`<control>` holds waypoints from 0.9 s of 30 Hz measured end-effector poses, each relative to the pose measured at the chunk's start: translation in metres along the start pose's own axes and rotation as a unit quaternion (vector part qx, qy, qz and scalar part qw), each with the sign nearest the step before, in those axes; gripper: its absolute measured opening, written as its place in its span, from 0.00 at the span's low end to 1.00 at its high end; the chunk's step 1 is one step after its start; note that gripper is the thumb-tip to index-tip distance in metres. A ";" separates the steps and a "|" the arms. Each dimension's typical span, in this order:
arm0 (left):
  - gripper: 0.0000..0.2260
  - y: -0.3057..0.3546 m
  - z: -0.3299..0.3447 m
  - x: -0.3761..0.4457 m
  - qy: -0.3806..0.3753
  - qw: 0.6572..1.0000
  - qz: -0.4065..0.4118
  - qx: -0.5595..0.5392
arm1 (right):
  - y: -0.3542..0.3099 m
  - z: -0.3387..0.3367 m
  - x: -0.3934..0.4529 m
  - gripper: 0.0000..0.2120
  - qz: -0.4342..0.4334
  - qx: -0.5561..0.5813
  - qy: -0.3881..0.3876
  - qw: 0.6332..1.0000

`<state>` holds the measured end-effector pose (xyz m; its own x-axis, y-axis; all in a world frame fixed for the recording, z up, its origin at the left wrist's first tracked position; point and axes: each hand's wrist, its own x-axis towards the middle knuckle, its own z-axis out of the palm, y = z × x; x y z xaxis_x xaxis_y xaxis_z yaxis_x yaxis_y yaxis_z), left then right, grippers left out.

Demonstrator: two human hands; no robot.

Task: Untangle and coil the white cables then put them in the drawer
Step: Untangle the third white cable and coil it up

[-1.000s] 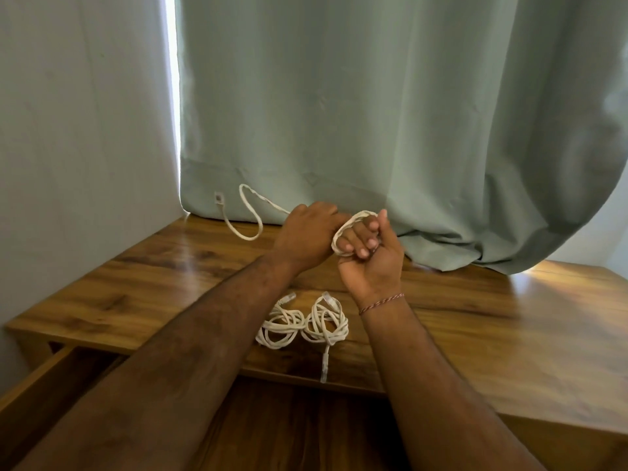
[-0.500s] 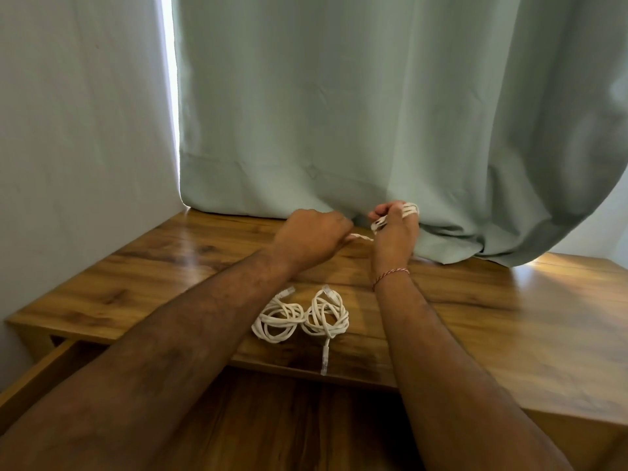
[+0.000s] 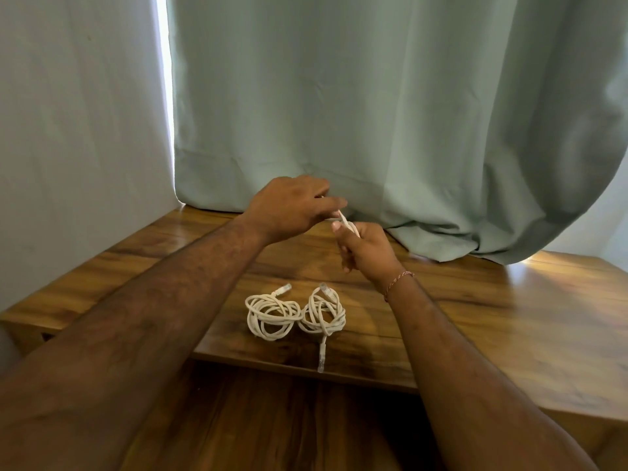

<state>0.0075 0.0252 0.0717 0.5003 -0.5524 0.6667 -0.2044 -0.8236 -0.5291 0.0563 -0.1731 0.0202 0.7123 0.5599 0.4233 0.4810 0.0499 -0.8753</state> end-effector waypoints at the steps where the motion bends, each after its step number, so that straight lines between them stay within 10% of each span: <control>1: 0.16 -0.002 0.000 -0.002 -0.002 1.000 -0.020 0.002 | -0.002 0.001 -0.002 0.24 0.007 0.064 -0.034 0.997; 7: 0.20 0.005 0.011 -0.013 -0.032 0.982 -0.178 -0.058 | -0.019 0.029 -0.011 0.24 0.013 0.392 -0.098 0.915; 18: 0.12 0.051 0.013 -0.027 -0.125 0.968 -0.204 -0.076 | -0.032 0.029 0.005 0.13 -0.038 0.572 0.191 0.797; 22: 0.06 0.067 0.003 -0.018 -0.126 0.971 -0.178 -0.101 | -0.019 0.021 0.013 0.12 -0.026 0.482 0.270 0.833; 27: 0.11 0.061 0.001 -0.021 -0.135 0.967 -0.187 -0.104 | 0.008 0.012 0.002 0.10 -0.055 0.051 0.263 0.962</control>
<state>-0.0146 -0.0133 0.0247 0.7673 -0.1801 0.6155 -0.1174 -0.9830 -0.1412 0.0555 -0.1622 0.0112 0.8335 0.0515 0.5501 0.5339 0.1814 -0.8259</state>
